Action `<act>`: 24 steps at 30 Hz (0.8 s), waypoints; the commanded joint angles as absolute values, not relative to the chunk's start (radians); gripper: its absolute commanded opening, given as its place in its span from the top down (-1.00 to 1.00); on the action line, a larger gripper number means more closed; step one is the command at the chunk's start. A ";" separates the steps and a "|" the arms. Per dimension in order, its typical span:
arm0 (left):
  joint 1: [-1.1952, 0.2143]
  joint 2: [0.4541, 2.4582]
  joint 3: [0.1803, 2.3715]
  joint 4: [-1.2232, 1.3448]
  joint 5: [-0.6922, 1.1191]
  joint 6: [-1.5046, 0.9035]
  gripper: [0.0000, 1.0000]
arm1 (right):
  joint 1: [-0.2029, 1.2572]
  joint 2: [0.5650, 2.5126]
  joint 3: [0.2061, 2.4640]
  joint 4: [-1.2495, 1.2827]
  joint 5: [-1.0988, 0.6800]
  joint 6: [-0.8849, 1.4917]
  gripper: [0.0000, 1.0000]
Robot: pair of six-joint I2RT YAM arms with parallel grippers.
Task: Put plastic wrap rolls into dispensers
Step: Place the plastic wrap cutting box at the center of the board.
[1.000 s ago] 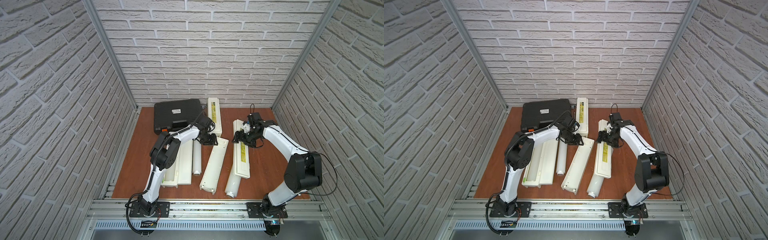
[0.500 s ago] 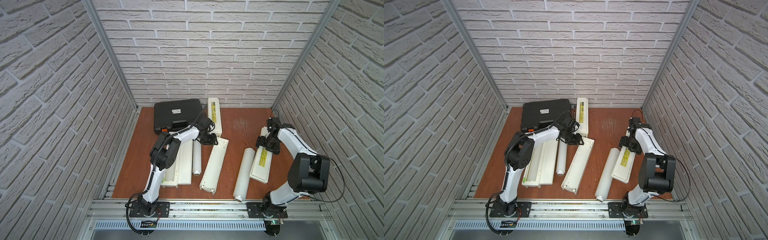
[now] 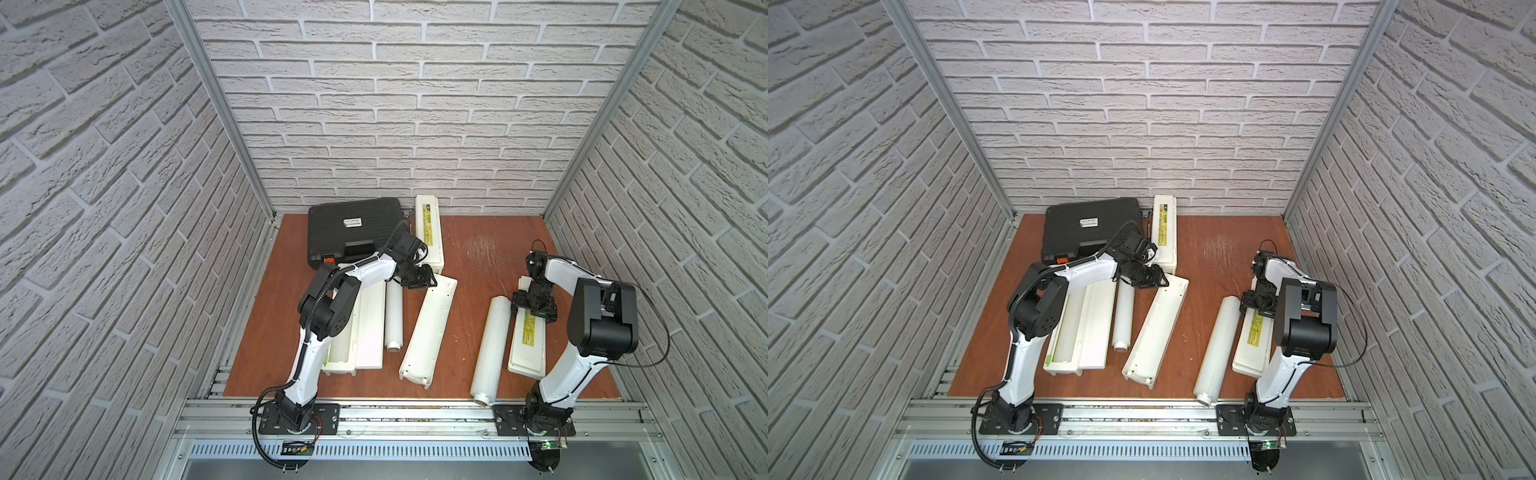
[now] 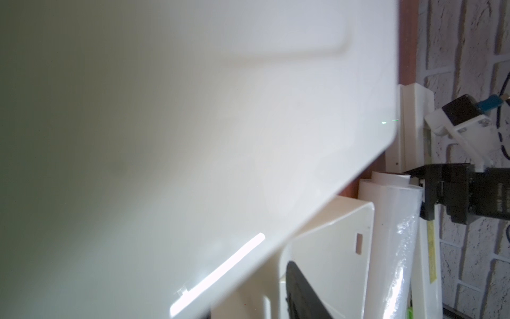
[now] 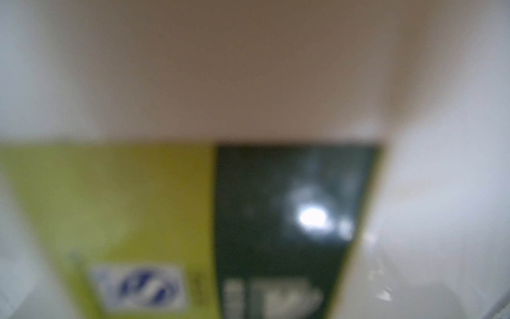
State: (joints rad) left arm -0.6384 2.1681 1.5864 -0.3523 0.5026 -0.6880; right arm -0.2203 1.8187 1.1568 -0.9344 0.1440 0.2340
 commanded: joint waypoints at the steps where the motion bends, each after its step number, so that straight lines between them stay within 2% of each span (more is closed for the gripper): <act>1: -0.621 2.176 1.502 -0.408 0.501 -0.824 0.16 | -0.193 1.827 1.149 -0.850 0.103 0.207 -0.45; 8: -0.622 2.122 1.427 -0.305 0.436 -0.961 0.23 | -0.119 1.902 1.210 -0.732 -0.004 0.218 -0.49; 15: -0.647 2.091 1.354 -0.180 0.367 -1.118 0.27 | -0.109 1.957 1.261 -0.663 -0.105 0.191 -0.55; 18: -0.658 2.094 1.335 -0.125 0.346 -1.179 0.29 | -0.107 1.971 1.276 -0.657 -0.129 0.169 -0.67; 22: -0.673 2.081 1.340 -0.134 0.294 -1.195 0.29 | -0.107 1.971 1.280 -0.652 -0.143 0.155 -0.96; 24: -0.676 2.071 1.338 -0.132 0.281 -1.203 0.29 | -0.107 1.967 1.288 -0.659 -0.132 0.152 -1.00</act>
